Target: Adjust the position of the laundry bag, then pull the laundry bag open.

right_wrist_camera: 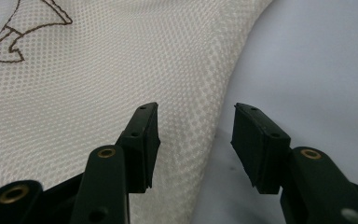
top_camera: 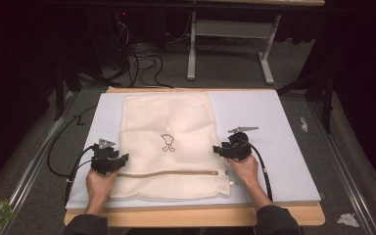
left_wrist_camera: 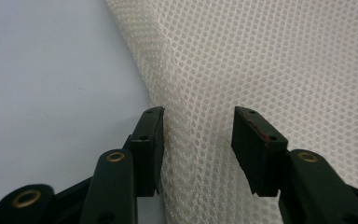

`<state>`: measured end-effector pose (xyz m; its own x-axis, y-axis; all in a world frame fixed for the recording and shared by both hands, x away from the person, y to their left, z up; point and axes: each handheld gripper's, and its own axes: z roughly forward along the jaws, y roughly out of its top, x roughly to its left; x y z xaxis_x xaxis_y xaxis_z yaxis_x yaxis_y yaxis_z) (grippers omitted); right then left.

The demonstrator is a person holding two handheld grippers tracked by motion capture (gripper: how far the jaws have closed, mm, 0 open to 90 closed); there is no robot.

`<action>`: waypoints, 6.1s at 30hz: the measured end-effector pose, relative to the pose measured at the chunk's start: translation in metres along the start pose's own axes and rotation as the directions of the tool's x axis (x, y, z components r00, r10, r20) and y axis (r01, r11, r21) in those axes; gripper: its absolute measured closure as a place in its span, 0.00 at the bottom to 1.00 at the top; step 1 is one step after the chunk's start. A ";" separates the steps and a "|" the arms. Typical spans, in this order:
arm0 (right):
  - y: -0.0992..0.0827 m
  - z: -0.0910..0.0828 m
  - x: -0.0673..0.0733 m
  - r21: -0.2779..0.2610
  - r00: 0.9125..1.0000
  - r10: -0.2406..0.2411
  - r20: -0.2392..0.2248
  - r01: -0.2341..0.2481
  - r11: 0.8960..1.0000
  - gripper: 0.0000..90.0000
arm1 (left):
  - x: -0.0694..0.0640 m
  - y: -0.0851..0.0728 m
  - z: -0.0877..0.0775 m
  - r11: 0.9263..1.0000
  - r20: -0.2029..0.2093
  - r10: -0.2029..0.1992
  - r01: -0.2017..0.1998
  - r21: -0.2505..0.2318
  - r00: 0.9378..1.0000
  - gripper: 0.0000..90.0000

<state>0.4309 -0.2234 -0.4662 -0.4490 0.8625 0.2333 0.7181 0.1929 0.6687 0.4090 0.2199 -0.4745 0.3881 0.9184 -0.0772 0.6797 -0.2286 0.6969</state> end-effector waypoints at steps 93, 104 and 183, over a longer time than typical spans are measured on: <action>-0.001 -0.046 -0.071 -0.012 0.988 0.036 0.151 -0.034 0.999 0.98 | -0.069 0.056 0.038 0.995 0.065 0.100 -0.099 -0.029 0.993 0.96; -0.002 -0.047 -0.068 -0.015 0.988 0.030 0.151 -0.028 0.999 0.83 | -0.067 0.051 0.030 0.992 0.061 0.106 -0.101 -0.073 0.993 0.78; -0.068 -0.078 -0.050 -0.010 0.991 0.106 0.082 -0.106 0.994 0.54 | -0.108 -0.001 0.004 0.982 0.107 0.167 -0.155 -0.107 0.980 0.48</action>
<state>0.3631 -0.3160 -0.4686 -0.3250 0.9137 0.2439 0.7563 0.0963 0.6471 0.3687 0.1201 -0.4698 0.5600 0.8277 -0.0357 0.5406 -0.3325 0.7728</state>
